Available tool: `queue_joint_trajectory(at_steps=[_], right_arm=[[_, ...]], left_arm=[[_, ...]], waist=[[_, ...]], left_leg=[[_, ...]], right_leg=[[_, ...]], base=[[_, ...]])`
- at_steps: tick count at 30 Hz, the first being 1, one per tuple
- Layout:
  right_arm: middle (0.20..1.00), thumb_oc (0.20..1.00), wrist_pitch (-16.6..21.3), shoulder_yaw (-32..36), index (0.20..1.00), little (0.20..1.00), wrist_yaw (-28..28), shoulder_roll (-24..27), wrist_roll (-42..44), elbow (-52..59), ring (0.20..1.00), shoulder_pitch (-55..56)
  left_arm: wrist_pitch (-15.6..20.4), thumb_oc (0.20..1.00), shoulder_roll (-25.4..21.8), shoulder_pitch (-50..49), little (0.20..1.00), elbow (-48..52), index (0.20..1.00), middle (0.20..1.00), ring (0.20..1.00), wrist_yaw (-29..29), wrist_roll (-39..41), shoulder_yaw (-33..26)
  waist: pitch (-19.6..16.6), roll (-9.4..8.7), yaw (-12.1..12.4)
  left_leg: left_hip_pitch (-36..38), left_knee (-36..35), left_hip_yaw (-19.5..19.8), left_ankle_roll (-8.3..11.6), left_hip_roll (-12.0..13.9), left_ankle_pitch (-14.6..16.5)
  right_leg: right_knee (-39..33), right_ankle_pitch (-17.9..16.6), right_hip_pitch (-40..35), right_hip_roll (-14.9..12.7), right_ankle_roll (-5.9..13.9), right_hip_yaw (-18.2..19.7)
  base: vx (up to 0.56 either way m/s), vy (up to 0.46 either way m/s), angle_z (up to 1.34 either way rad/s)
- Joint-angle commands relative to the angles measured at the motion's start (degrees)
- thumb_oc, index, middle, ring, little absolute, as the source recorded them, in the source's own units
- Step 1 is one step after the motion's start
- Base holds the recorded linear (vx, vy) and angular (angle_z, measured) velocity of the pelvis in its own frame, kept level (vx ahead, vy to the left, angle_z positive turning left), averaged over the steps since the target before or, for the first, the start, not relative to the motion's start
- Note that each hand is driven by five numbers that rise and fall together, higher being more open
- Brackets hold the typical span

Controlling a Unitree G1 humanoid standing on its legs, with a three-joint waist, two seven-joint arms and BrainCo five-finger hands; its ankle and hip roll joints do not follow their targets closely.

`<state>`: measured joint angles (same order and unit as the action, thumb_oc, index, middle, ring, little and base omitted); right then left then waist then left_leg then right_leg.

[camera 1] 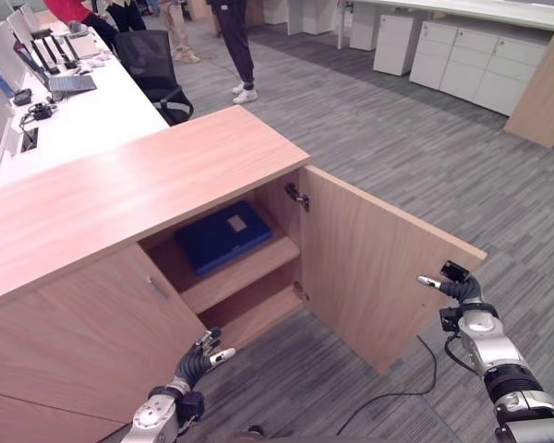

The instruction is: Put the empty folder in the office cabinet

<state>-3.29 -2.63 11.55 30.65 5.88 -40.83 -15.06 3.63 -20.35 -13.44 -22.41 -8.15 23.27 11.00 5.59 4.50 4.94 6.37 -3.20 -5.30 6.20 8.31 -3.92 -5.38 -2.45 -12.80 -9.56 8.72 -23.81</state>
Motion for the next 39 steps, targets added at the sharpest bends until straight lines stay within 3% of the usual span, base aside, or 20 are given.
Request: queue_joint_trajectory(at_steps=[1, 8, 11, 21, 26, 30, 31, 34, 35, 37, 39], right_arm=[[1.000, 1.000, 4.49, -6.32, 1.000, 1.000, -1.36, -4.05, 0.82, 2.32, 1.000, -11.38], [1.000, 1.000, 4.74, -8.06, 1.000, 1.000, -3.77, -8.07, 0.88, 9.58, 1.000, -6.41], [1.000, 1.000, 5.29, -9.97, 1.000, 1.000, -9.05, -10.21, -1.12, 18.15, 1.000, 3.10], [1.000, 1.000, 6.11, -16.17, 1.000, 1.000, -15.70, -10.94, -6.55, 25.47, 1.000, 10.81], [1.000, 1.000, 6.26, -19.99, 1.000, 1.000, -15.85, -12.60, -4.31, 25.93, 1.000, 6.72], [1.000, 1.000, 6.61, -21.05, 1.000, 1.000, -14.73, -13.23, -1.75, 25.73, 1.000, 3.30], [1.000, 1.000, 6.65, -20.95, 1.000, 1.000, -14.12, -12.62, -1.71, 25.66, 1.000, 2.79], [1.000, 1.000, 6.36, -20.19, 1.000, 1.000, -12.20, -11.11, -1.78, 26.13, 1.000, 0.99], [1.000, 1.000, 5.68, -18.53, 1.000, 1.000, -11.19, -11.01, -2.22, 25.71, 1.000, 0.19], [1.000, 1.000, 5.35, -15.99, 1.000, 1.000, -10.31, -11.42, -2.09, 25.70, 1.000, 0.83], [1.000, 1.000, 4.93, -13.62, 1.000, 1.000, -9.10, -12.39, -1.18, 25.11, 1.000, 1.12]], left_arm=[[2.11, 1.000, -3.28, 2.52, 1.000, 3.95, 1.000, 1.000, 1.000, 0.17, -0.30, 0.24], [1.88, 1.000, -2.42, 3.03, 1.000, 3.74, 1.000, 1.000, 1.000, 1.37, -0.20, -1.36], [2.19, 1.000, -0.79, 3.20, 1.000, 3.21, 1.000, 1.000, 1.000, 2.10, -1.61, -3.50], [2.89, 1.000, 0.87, 2.44, 1.000, 1.82, 1.000, 1.000, 1.000, 2.61, -3.47, -5.10], [3.10, 1.000, 0.69, 1.90, 1.000, 1.40, 1.000, 1.000, 1.000, 3.82, -2.76, -5.23], [3.37, 1.000, 0.47, 2.36, 1.000, 1.54, 1.000, 1.000, 1.000, 4.61, -1.84, -4.98], [3.36, 1.000, 0.35, 2.91, 1.000, 1.40, 1.000, 1.000, 1.000, 4.88, -1.82, -4.45], [3.08, 1.000, 0.74, 4.03, 1.000, 2.06, 1.000, 1.000, 1.000, 4.37, -1.33, -2.99], [3.08, 1.000, 0.31, 2.82, 1.000, 2.85, 1.000, 1.000, 1.000, 3.64, -1.58, -2.97], [2.61, 1.000, -0.33, 2.23, 1.000, 2.89, 1.000, 1.000, 1.000, 3.09, -2.23, -3.14], [1.94, 1.000, -1.30, 2.13, 1.000, 2.88, 1.000, 1.000, 1.000, 2.75, -3.19, -2.83]], waist=[[1.05, -4.01, 3.84], [1.22, -4.39, 4.07], [1.47, -4.58, 3.58], [1.44, -4.77, 4.24], [2.13, -4.52, 7.44], [3.15, -4.73, 9.31], [3.92, -4.90, 9.50], [3.92, -5.28, 6.78], [2.73, -4.80, 6.58], [2.22, -5.07, 7.16], [2.16, -5.73, 7.61]], left_leg=[[-1.74, 2.46, 1.90, 2.33, 0.48, 2.98], [-2.36, 2.45, 2.83, 2.09, 0.09, 3.19], [-2.27, 2.16, 3.58, 2.00, -0.01, 3.25], [-3.19, 0.91, 5.88, 2.62, -0.18, 2.19], [-5.55, 1.32, 9.25, 3.53, -0.44, 0.49], [-9.15, 3.99, 12.59, 4.37, -0.82, 1.28], [-11.32, 7.55, 10.78, 4.38, -0.83, 1.86], [-10.80, 11.34, -6.59, 3.32, 5.18, 2.97], [-8.99, 9.69, -9.23, 2.59, 4.63, 3.81], [-8.68, 9.48, -8.80, 1.72, 3.53, 4.61], [-8.33, 9.56, -7.90, -0.31, 1.80, 6.42]], right_leg=[[2.80, 5.60, -0.02, -2.25, 0.79, -1.93], [3.71, 5.96, 0.27, -2.51, 0.90, -2.39], [4.85, 6.32, 0.36, -2.98, 0.92, -3.00], [4.54, 6.33, -0.09, -3.33, 1.09, -5.67], [3.20, 5.98, -0.23, -3.06, 1.06, -7.17], [2.21, 5.58, 0.06, -3.27, 0.89, -8.35], [2.46, 5.44, 0.26, -4.02, 0.89, -9.61], [3.29, 6.36, -0.19, -5.43, 0.91, -13.49], [4.95, 6.40, -0.58, -5.69, 1.35, -14.17], [8.81, 6.28, -0.87, -7.52, 1.70, -15.35], [15.92, 5.73, 0.19, -11.17, 2.64, -16.21]], base=[[0.01, 0.028, 0.20], [0.00, 0.008, 0.03], [-0.01, 0.027, 0.04], [-0.03, 0.015, 0.12], [-0.06, 0.004, 0.20], [-0.09, 0.006, 0.29], [-0.14, 0.101, 0.65], [-0.08, 0.209, 1.40], [0.13, 0.272, 1.72], [0.11, 0.275, 1.34], [0.09, 0.264, 0.74]])
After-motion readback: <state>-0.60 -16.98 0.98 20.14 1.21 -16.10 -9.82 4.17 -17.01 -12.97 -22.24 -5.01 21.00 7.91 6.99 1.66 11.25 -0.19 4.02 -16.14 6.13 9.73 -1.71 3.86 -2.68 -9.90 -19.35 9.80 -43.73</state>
